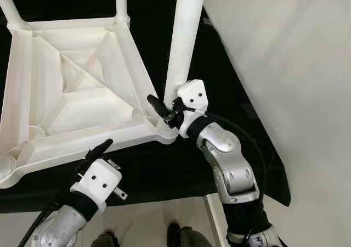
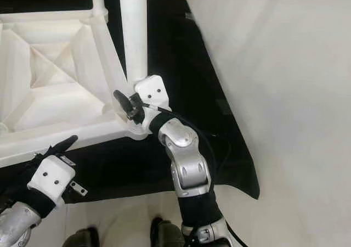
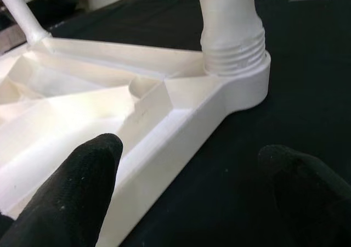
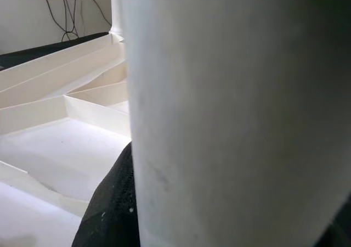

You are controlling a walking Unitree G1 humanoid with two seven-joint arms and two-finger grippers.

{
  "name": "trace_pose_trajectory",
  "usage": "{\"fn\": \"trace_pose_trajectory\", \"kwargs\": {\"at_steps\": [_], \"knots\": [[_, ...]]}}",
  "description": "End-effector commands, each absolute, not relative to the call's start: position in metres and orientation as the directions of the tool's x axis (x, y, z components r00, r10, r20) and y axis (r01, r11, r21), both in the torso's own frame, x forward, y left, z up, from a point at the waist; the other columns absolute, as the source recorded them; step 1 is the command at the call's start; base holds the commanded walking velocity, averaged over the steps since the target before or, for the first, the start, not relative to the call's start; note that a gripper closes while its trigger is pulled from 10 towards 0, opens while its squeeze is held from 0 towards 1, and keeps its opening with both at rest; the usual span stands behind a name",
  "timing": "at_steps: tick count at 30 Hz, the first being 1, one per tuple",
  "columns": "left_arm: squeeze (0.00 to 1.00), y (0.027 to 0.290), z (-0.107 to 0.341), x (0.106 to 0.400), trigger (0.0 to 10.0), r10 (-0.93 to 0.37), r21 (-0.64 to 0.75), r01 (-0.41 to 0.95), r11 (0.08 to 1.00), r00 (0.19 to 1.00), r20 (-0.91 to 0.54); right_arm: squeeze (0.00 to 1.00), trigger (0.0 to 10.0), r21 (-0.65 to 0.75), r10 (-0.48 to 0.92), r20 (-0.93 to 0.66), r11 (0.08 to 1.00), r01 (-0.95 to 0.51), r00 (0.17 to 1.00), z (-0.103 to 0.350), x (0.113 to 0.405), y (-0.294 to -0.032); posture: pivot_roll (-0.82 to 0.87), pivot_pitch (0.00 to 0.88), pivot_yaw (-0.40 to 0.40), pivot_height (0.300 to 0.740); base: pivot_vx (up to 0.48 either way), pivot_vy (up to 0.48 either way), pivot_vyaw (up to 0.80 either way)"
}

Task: Building children table

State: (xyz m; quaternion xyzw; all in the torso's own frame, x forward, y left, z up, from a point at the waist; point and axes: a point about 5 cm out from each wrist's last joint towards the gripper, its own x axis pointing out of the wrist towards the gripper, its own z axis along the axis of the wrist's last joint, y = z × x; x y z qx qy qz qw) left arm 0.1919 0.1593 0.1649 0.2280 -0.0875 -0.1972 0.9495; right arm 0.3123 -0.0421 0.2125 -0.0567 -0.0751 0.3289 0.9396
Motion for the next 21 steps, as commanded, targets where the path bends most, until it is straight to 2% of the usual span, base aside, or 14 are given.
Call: {"fn": "trace_pose_trajectory", "kwargs": {"at_steps": [1, 2, 3, 4, 5, 7, 8, 9, 10, 11, 12, 13, 19, 21], "knots": [[0.00, 0.160, 0.160, 0.192, 10.0, -0.412, 0.457, 0.341, 0.822, 0.909, 0.063, 0.00, 10.0, -0.120, 0.636, -0.084, 0.758, -0.641, 0.767, 0.181, 0.316, -0.030, -0.06, 0.226, -0.189, 0.740, 0.000, 0.000, 0.00], [0.00, 0.161, 0.160, 0.193, 10.0, -0.407, 0.460, 0.334, 0.823, 0.911, 0.065, 1.00, 10.0, -0.100, 0.698, -0.091, 0.703, -0.704, 0.710, 0.181, 0.316, -0.027, -0.05, 0.224, -0.183, 0.740, 0.000, 0.000, 0.00], [0.00, 0.162, 0.160, 0.196, 10.0, -0.401, 0.460, 0.328, 0.825, 0.914, 0.066, 1.00, 10.0, -0.076, 0.776, -0.076, 0.621, -0.780, 0.626, 0.184, 0.313, -0.022, -0.02, 0.223, -0.179, 0.740, 0.000, 0.000, 0.00], [0.00, 0.162, 0.160, 0.196, 10.0, -0.401, 0.460, 0.328, 0.825, 0.914, 0.066, 1.00, 10.0, -0.076, 0.776, -0.076, 0.621, -0.780, 0.626, 0.184, 0.313, -0.022, -0.02, 0.223, -0.179, 0.740, 0.000, 0.000, 0.00], [0.00, 0.163, 0.159, 0.197, 10.0, -0.397, 0.459, 0.325, 0.827, 0.915, 0.066, 1.00, 10.0, -0.061, 0.821, -0.061, 0.564, -0.823, 0.567, 0.186, 0.312, -0.019, -0.02, 0.222, -0.180, 0.740, 0.000, 0.000, 0.00], [0.00, 0.163, 0.158, 0.200, 10.0, -0.395, 0.459, 0.324, 0.827, 0.917, 0.065, 1.00, 10.0, -0.059, 0.917, -0.001, 0.399, -0.915, 0.399, 0.200, 0.313, -0.019, 0.00, 0.214, -0.186, 0.740, 0.000, 0.000, 0.00], [0.00, 0.163, 0.158, 0.200, 10.0, -0.395, 0.459, 0.324, 0.827, 0.917, 0.065, 1.00, 10.0, -0.059, 0.917, -0.001, 0.399, -0.915, 0.399, 0.200, 0.313, -0.019, 0.00, 0.214, -0.186, 0.740, 0.000, 0.000, 0.00], [0.00, 0.163, 0.158, 0.201, 10.0, -0.392, 0.457, 0.322, 0.829, 0.918, 0.065, 0.82, 10.0, -0.112, 0.957, 0.005, 0.287, -0.951, 0.289, 0.210, 0.320, -0.024, 0.01, 0.211, -0.191, 0.740, 0.000, 0.000, 0.00], [0.00, 0.164, 0.158, 0.202, 10.0, -0.390, 0.456, 0.321, 0.830, 0.918, 0.065, 0.82, 10.0, -0.151, 0.977, 0.001, 0.213, -0.965, 0.215, 0.218, 0.324, -0.028, 0.01, 0.210, -0.191, 0.740, 0.000, 0.000, 0.00], [0.00, 0.164, 0.158, 0.202, 10.0, -0.390, 0.456, 0.321, 0.830, 0.918, 0.065, 0.82, 10.0, -0.151, 0.977, 0.001, 0.213, -0.965, 0.215, 0.218, 0.324, -0.028, 0.01, 0.210, -0.191, 0.740, 0.000, 0.000, 0.00], [0.00, 0.164, 0.157, 0.203, 10.0, -0.389, 0.457, 0.318, 0.831, 0.919, 0.067, 0.00, 10.0, -0.181, 0.986, -0.018, 0.161, -0.970, 0.167, 0.225, 0.331, -0.031, 0.01, 0.209, -0.196, 0.740, 0.000, 0.000, 0.00], [0.00, 0.164, 0.157, 0.203, 10.0, -0.389, 0.457, 0.318, 0.831, 0.919, 0.067, 0.00, 10.0, -0.181, 0.986, -0.018, 0.161, -0.970, 0.167, 0.225, 0.331, -0.031, 0.01, 0.209, -0.196, 0.740, 0.000, 0.000, 0.00], [0.00, 0.164, 0.156, 0.205, 10.0, -0.379, 0.462, 0.304, 0.833, 0.922, 0.076, 0.00, 10.0, -0.193, 0.998, -0.059, -0.019, -0.981, -0.008, 0.252, 0.350, -0.032, 0.03, 0.205, -0.201, 0.740, 0.000, 0.000, 0.00], [0.00, 0.164, 0.156, 0.205, 10.0, -0.376, 0.462, 0.301, 0.834, 0.923, 0.077, 0.00, 9.5, -0.199, 0.996, -0.081, -0.049, -0.979, -0.033, 0.255, 0.352, -0.030, 0.04, 0.205, -0.204, 0.740, 0.000, 0.000, 0.00]]}}
